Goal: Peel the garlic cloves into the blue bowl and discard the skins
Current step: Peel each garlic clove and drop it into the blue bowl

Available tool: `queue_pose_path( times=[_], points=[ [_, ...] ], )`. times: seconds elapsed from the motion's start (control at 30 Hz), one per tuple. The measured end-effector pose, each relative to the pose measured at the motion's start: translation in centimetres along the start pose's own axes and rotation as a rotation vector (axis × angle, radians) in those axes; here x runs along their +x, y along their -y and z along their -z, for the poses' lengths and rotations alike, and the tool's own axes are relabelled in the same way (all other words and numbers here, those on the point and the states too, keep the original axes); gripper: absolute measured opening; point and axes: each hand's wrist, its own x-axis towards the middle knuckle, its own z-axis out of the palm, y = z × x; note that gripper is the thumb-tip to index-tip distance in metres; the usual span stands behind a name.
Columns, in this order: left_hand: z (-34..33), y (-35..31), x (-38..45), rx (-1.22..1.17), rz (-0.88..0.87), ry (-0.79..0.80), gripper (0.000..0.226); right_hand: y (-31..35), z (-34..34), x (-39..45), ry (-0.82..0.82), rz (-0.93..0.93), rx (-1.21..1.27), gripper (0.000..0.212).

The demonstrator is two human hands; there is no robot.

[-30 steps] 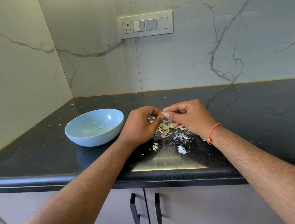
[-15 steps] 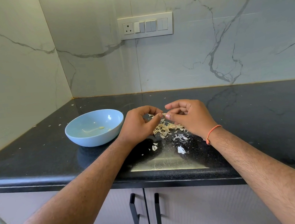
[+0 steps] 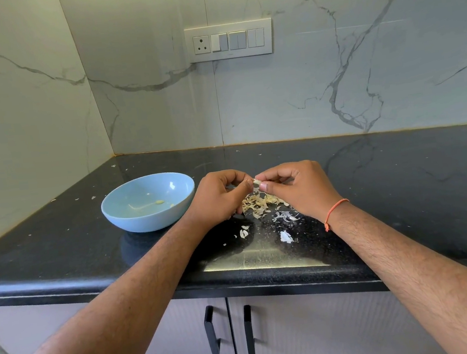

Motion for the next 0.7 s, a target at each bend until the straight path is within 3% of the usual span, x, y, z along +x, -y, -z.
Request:
queue_pose_path(
  times=[0.27, 0.4, 0.53, 0.7],
  points=[
    [-0.08, 0.31, 0.33, -0.027, 0.029, 0.051, 0.017, -0.08, -0.13, 0.21, 0.043, -0.035, 0.167, 0.018],
    [-0.30, 0.42, 0.16, -0.036, -0.036, -0.012, 0.011, 0.13, 0.11, 0.36, 0.064, -0.117, 0.311, 0.016],
    [-0.21, 0.66, -0.04, -0.031, -0.134, -0.052, 0.022, 0.35, 0.28, 0.28, 0.063, -0.177, 0.335, 0.013],
    [-0.22, 0.91, 0.05, 0.035, -0.151, -0.129, 0.017, 0.06, 0.22, 0.25, 0.118, -0.180, 0.374, 0.019]
  ],
)
